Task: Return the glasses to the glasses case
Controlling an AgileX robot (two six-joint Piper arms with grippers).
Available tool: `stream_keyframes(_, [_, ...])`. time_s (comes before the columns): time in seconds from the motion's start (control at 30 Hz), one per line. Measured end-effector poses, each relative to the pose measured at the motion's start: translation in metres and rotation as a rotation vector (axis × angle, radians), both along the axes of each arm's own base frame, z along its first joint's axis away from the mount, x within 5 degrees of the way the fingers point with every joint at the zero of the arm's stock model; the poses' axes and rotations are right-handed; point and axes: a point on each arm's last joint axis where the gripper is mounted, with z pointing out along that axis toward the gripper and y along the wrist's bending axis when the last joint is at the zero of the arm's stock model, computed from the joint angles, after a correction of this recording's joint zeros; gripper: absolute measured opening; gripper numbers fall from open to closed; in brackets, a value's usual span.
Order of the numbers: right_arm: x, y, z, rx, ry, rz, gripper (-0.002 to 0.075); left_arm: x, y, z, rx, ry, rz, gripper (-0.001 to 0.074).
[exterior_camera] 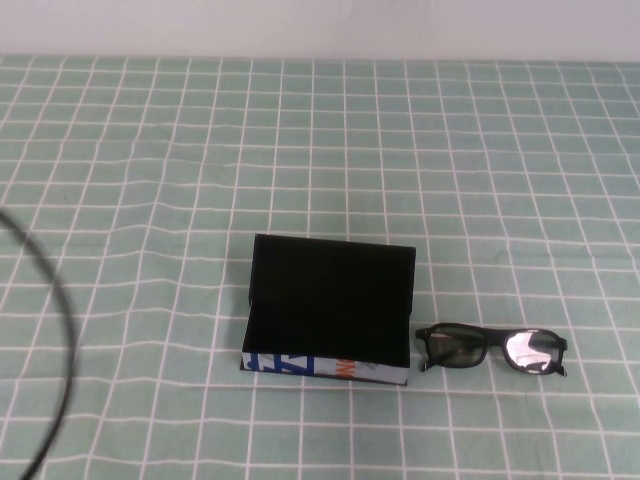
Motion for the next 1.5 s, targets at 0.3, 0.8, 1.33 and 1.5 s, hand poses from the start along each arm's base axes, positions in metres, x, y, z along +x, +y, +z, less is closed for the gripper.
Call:
stream_keyframes(0.3, [0.023, 0.043, 0.001, -0.176, 0.092, 0.342, -0.0013, 0.052, -0.031, -0.013, 0.143, 0.322, -0.319, -0.0006])
stream_keyframes(0.8, [0.063, 0.070, -0.056, -0.303, 0.282, 0.614, 0.0067, 0.079, -0.045, -0.019, 0.164, 0.441, -0.473, -0.0006])
stream_keyframes(1.33, [0.114, 0.088, -0.143, -0.494, 0.378, 0.821, 0.0314, 0.076, -0.046, -0.021, 0.154, 0.482, -0.500, -0.0006])
stream_keyframes(1.5, [0.122, 0.087, -0.155, -0.550, 0.379, 0.838, 0.0314, 0.075, -0.046, -0.021, 0.154, 0.487, -0.504, -0.0006])
